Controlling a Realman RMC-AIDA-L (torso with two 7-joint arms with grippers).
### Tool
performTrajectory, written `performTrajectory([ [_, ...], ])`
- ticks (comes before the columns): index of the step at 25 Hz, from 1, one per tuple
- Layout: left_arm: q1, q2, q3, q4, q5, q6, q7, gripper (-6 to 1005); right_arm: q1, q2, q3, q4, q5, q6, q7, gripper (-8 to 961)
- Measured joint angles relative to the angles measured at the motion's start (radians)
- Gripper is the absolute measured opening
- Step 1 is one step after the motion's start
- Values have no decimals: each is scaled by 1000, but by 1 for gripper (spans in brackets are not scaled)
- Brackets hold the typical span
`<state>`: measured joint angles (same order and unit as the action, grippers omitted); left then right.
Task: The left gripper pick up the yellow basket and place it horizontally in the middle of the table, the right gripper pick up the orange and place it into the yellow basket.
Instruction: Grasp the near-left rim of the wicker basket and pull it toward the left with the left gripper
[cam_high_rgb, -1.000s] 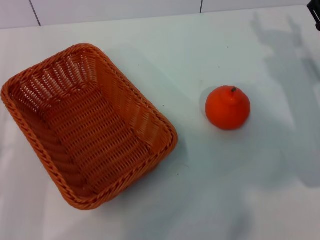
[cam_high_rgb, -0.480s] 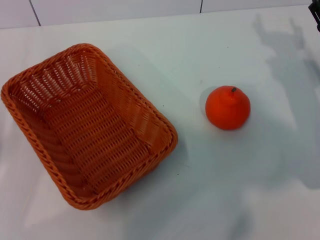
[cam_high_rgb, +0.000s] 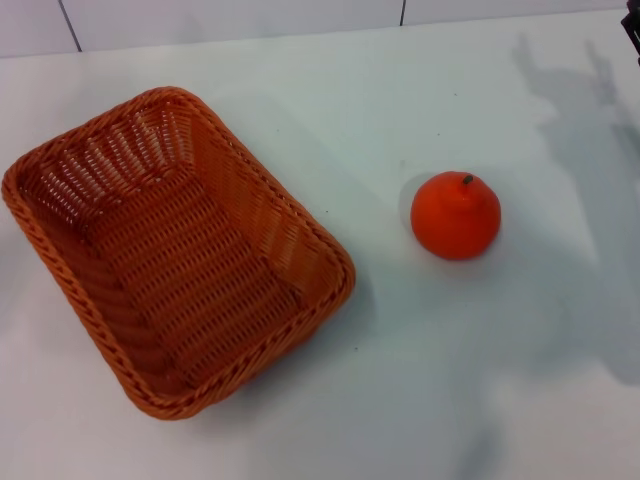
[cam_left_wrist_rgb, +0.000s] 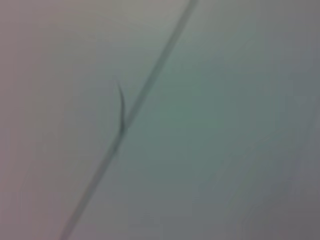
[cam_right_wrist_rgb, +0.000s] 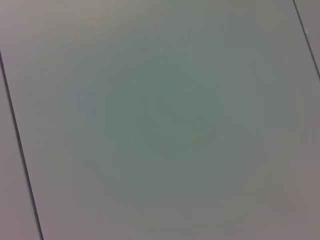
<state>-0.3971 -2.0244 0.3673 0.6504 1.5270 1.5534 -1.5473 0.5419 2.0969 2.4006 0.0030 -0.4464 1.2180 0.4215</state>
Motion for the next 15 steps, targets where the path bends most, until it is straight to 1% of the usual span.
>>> performTrajectory([
  [1,-41,23,3,25,90,-4,-68,777,-2,0,0,0,0,0,4,945],
  [2,-71,41,11,38,167,-5,-112,777,-3,0,0,0,0,0,8,945],
  [4,-115,65,26,60,270,-6,-170,777,-6,0,0,0,0,0,14,945],
  [5,-149,81,44,85,352,-7,-215,777,-8,0,0,0,0,0,15,945],
  [9,-211,96,110,168,518,-24,-321,778,-13,0,0,0,0,1,17,944],
  [10,-211,96,110,168,518,-24,-321,778,-14,0,-1,0,0,1,17,944],
  [11,-244,92,173,250,623,-42,-388,778,-14,0,-1,0,0,1,17,944],
  [15,-276,87,246,321,725,-59,-434,778,-17,1,-2,0,0,0,19,944],
])
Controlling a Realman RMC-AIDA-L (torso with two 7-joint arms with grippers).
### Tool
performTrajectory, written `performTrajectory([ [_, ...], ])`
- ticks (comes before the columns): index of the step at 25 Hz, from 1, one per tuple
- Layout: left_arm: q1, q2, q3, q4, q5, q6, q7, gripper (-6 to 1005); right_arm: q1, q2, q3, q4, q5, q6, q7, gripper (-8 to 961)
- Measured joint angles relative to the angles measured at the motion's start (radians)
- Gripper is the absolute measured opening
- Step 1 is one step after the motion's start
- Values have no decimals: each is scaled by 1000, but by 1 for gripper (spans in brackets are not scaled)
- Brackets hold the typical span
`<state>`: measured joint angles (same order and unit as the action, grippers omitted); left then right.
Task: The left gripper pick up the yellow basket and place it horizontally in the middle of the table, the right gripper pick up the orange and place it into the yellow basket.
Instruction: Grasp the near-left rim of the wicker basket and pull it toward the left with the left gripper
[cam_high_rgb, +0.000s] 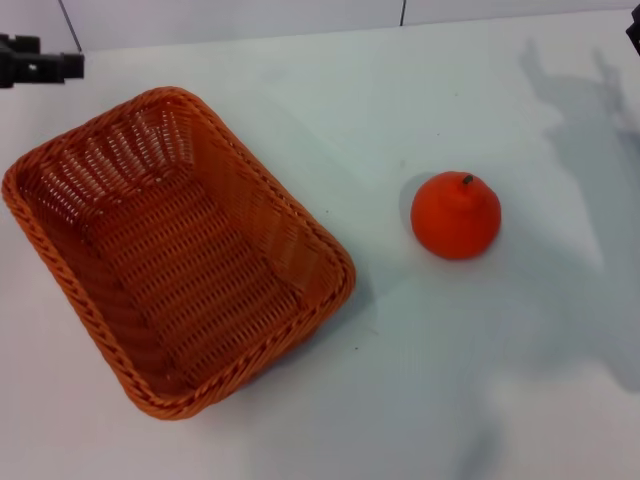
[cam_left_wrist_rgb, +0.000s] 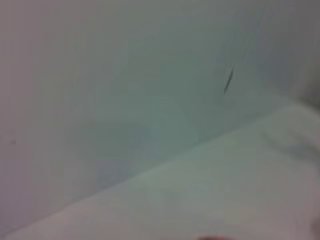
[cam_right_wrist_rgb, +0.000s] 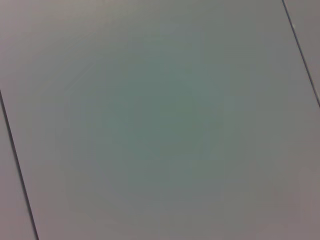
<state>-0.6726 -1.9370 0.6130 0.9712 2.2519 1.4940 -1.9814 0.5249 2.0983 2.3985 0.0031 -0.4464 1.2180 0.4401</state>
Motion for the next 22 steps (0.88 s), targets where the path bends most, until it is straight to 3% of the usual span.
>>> performTrajectory([
  [10,-90,-7,89,21,275,-22,-27,777,-9,0,-3,0,-3,-2,24,944],
  [16,-130,-29,118,10,388,-71,-33,777,-9,0,-3,0,-3,-4,25,944],
  [22,-162,-71,169,-26,522,-134,-39,777,-8,1,-1,0,-1,-8,25,944],
])
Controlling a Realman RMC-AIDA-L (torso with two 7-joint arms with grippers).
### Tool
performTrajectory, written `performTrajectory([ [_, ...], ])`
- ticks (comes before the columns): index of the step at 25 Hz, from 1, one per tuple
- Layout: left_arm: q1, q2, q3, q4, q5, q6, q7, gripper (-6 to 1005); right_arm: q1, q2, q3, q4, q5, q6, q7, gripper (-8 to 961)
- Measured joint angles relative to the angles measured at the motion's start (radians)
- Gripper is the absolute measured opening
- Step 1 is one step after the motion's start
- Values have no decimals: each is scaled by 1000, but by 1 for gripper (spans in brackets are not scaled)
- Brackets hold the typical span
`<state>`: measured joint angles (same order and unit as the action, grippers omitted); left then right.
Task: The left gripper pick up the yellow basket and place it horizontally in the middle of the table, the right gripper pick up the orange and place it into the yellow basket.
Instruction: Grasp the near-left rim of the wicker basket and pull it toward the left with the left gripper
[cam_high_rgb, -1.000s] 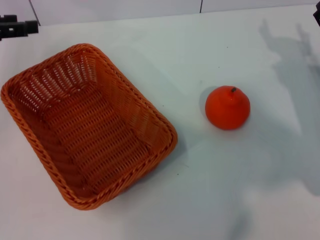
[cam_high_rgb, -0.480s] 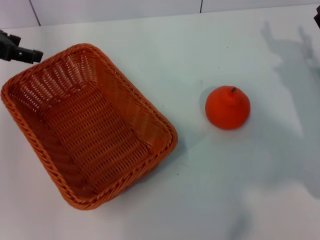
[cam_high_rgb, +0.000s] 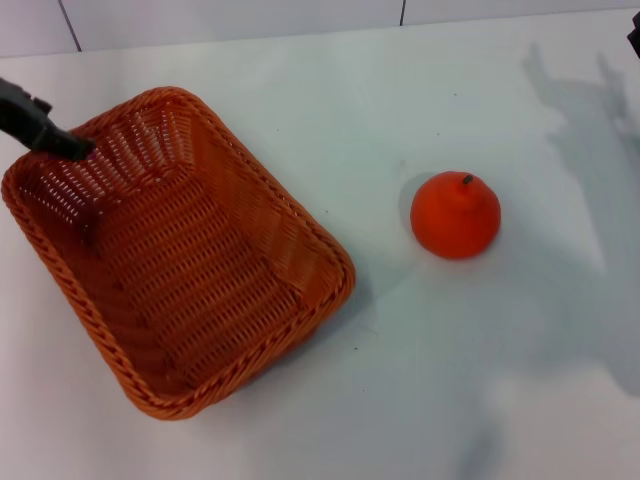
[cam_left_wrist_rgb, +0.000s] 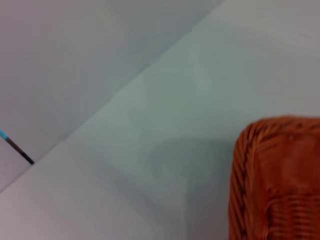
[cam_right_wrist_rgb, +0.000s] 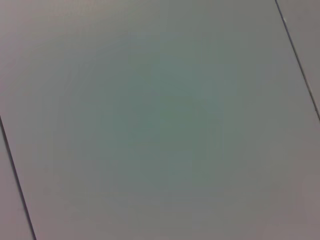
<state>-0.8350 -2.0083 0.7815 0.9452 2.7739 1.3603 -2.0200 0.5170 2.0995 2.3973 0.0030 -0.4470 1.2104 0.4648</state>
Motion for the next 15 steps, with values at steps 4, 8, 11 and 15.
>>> performTrajectory([
  [4,-17,-18,9,-24,50,-22,-4,778,0,0,0,0,0,-10,0,944],
  [8,-30,-33,25,-49,78,-43,-10,778,0,-1,1,0,1,-13,0,943],
  [11,-45,-34,59,-98,82,-69,-30,770,0,-1,2,0,1,-15,0,943],
  [15,-55,-31,100,-129,83,-93,-57,713,3,-2,3,0,1,-18,0,943],
])
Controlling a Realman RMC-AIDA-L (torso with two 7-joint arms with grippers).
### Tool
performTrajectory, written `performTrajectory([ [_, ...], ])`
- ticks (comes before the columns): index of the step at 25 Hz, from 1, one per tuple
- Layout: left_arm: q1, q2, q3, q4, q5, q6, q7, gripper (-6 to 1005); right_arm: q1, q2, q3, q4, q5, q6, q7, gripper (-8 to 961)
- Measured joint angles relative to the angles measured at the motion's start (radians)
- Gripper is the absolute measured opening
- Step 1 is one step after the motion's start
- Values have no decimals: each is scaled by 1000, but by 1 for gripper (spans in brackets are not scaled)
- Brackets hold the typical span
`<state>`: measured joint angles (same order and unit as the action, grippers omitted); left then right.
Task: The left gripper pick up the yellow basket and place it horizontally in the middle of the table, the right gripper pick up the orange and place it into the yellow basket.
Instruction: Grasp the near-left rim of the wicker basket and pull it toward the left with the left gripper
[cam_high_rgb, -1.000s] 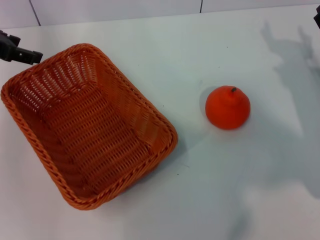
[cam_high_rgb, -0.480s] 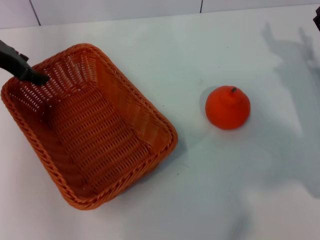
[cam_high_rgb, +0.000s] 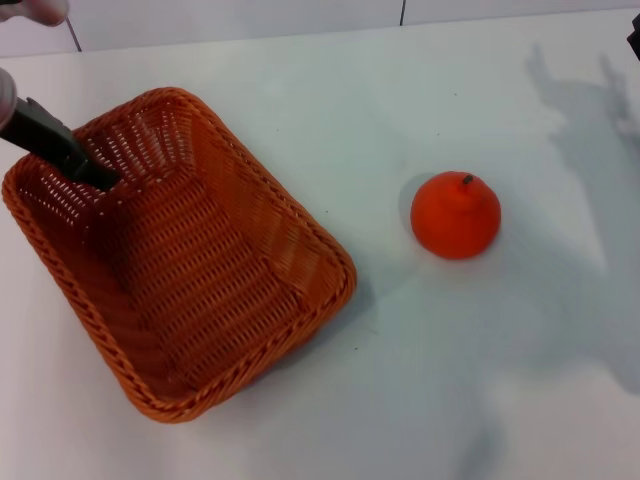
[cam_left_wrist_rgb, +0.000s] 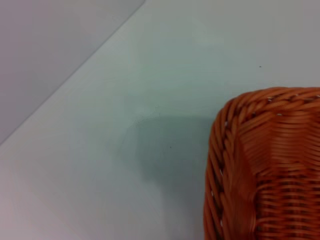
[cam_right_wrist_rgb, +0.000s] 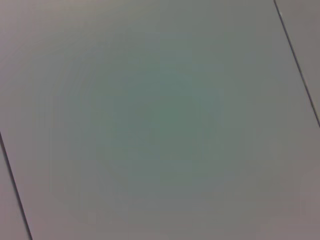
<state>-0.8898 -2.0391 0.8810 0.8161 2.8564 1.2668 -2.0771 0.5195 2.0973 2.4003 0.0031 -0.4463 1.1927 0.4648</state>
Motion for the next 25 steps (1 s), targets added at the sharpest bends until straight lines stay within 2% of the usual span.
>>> performTrajectory([
  [8,4,-6,3,14,0,-9,-12,551,0,-2,0,0,0,-8,0,943],
  [14,2,-5,-13,30,-4,5,-43,330,1,-3,0,0,0,-9,0,943],
  [18,6,-4,-59,83,-9,42,-65,299,4,-4,0,0,0,-9,0,943],
  [25,7,-25,-216,209,-23,149,-85,277,8,-4,0,0,0,-9,0,942],
])
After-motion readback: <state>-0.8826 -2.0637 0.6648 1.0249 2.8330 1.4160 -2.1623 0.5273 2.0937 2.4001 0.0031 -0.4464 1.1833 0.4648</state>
